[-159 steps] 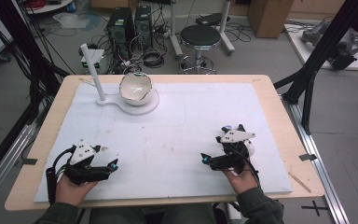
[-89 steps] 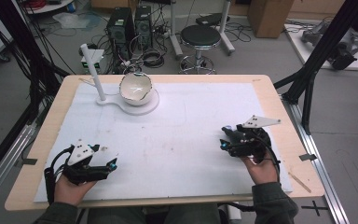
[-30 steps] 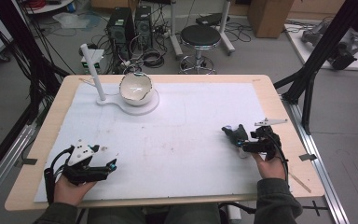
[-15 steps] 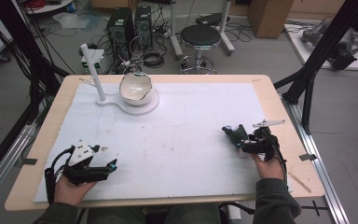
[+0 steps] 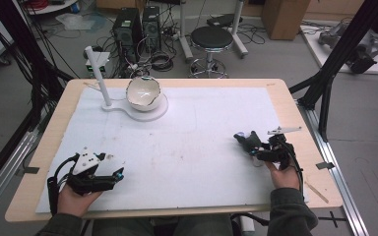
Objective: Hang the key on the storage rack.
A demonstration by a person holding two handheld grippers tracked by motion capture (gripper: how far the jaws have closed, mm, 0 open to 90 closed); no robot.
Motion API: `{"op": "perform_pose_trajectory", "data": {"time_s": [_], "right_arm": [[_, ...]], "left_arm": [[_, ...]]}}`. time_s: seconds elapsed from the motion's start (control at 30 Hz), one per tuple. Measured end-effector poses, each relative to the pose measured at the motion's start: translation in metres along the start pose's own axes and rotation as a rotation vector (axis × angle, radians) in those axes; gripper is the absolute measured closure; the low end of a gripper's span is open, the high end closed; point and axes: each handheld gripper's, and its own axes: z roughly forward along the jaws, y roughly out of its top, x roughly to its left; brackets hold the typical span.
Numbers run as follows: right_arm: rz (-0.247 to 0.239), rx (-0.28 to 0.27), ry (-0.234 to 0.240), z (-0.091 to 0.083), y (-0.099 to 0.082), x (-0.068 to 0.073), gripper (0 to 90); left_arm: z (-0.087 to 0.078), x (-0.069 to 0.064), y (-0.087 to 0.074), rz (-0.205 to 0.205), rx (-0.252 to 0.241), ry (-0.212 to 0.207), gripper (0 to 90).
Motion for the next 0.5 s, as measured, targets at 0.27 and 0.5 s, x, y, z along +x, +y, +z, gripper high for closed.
{"op": "perform_pose_trajectory", "data": {"time_s": [0.27, 0.5], "right_arm": [[-0.04, -0.017, -0.005, -0.003, 0.0001, 0.0009, 51.4], [-0.048, -0.029, -0.006, -0.0082, 0.0012, 0.0025, 52.4]], "left_arm": [[-0.0005, 0.0014, -0.0003, -0.003, 0.0, 0.001, 20.2], [-0.0005, 0.0018, -0.0006, -0.007, -0.003, 0.005, 20.2]]}}
